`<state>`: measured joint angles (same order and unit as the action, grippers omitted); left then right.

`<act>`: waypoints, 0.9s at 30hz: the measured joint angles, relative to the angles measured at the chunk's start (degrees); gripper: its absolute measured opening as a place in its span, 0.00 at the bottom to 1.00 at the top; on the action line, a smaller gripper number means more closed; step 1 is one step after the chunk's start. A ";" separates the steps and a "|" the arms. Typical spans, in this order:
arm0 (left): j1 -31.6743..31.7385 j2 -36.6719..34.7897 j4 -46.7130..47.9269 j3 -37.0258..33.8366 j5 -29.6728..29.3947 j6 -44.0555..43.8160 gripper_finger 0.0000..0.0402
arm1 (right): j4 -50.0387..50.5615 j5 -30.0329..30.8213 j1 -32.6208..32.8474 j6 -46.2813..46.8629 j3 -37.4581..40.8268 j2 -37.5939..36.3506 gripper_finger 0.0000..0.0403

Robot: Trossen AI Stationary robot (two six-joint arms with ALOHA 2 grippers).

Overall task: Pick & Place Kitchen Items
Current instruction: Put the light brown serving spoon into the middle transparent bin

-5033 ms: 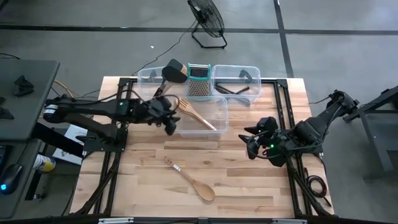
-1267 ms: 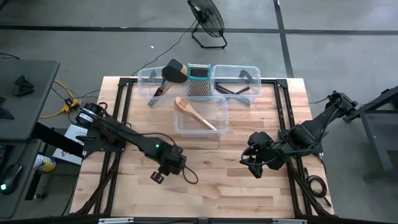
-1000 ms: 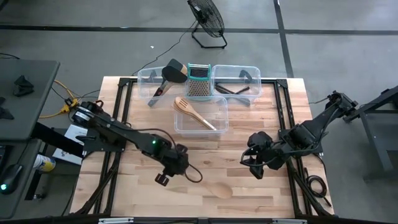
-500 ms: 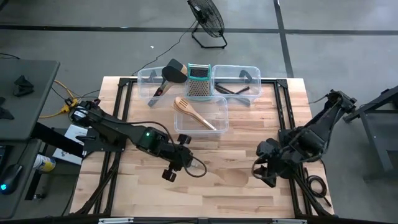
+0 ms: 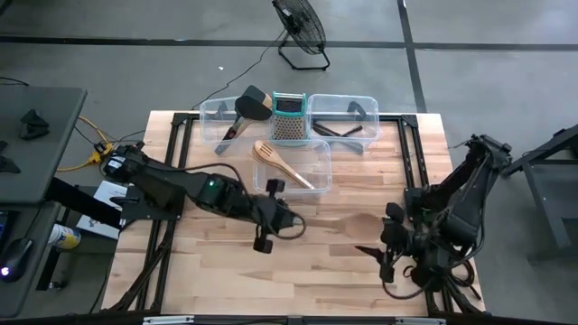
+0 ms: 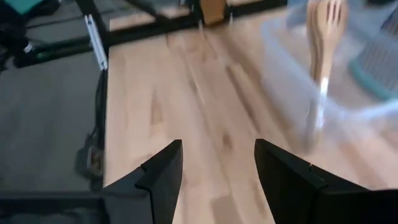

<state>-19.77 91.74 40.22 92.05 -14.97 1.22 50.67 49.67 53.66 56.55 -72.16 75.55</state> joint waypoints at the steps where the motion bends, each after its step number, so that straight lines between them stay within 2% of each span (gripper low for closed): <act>1: 0.36 0.00 -0.66 0.29 0.04 0.08 0.23 | -1.10 1.80 -0.01 -1.74 0.00 0.52 0.48; 5: 1.92 -0.04 -3.62 0.31 1.75 0.49 0.23 | -5.40 10.18 -0.54 -9.89 0.00 2.71 0.48; 9: 2.68 -0.04 -6.27 0.31 2.83 0.86 0.23 | -8.97 16.44 -1.56 -11.78 0.00 3.13 0.48; 15: 2.61 -0.04 -10.93 0.31 3.68 2.90 0.23 | -15.26 21.30 -3.43 -13.17 0.00 2.93 0.54; 22: 3.08 -0.04 -14.08 0.31 4.20 3.02 0.23 | -33.84 20.60 -5.04 -31.92 0.00 2.93 0.70; 27: 3.32 -0.04 -16.15 0.31 5.53 3.01 0.23 | -48.15 19.00 -6.64 -46.89 0.00 2.91 0.72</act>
<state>-16.45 91.70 24.08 92.36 -9.43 4.23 2.52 68.66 47.01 9.66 -72.16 78.46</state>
